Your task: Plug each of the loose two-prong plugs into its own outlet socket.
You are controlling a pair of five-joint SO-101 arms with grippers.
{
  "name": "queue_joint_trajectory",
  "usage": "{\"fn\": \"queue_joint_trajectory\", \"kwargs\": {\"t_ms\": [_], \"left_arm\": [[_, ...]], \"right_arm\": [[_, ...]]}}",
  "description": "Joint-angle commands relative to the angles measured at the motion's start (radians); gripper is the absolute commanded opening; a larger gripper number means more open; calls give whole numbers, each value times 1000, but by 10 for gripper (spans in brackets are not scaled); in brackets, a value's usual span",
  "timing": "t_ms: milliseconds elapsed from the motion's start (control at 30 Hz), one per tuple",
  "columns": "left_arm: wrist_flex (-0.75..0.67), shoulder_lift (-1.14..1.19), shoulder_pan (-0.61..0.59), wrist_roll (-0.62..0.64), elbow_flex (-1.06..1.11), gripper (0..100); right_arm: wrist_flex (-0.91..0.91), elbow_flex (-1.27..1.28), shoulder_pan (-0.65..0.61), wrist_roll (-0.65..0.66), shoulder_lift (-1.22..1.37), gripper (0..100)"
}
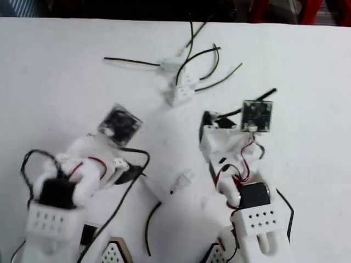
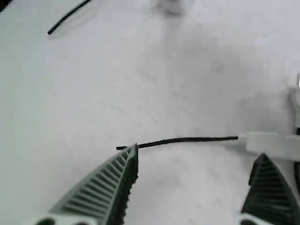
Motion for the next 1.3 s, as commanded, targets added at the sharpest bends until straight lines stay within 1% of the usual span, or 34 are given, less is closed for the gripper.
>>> {"fn": "queue_joint_trajectory", "kwargs": {"t_ms": [0, 67, 167, 233, 300, 467, 767, 933, 1167, 1267], "left_arm": [[6, 177, 56, -272, -46, 370], [5, 246, 105, -361, -46, 370], [-2, 306, 188, -457, -48, 369], [-2, 321, 245, -502, -48, 368], [-34, 331, 294, -520, -40, 367], [-135, 426, 360, -520, -35, 366], [-310, 688, 375, -516, -43, 365], [-413, 730, 375, -423, -41, 288], [-410, 730, 361, -410, -35, 161], [-405, 728, 311, -368, -44, 133]], "right_arm": [[-76, 12, 47, -9, -21, 17], [-85, 17, 54, -9, -21, 17], [-87, 17, 71, -9, -21, 17], [-88, 15, 93, -12, -21, 17], [-88, 14, 111, -12, -22, 17], [-88, 14, 128, -14, -22, 17], [-88, 14, 128, -14, -22, 17], [-88, 14, 128, -14, -22, 17], [-88, 14, 128, -11, -22, 17], [-87, 14, 125, -11, -22, 17]]}}
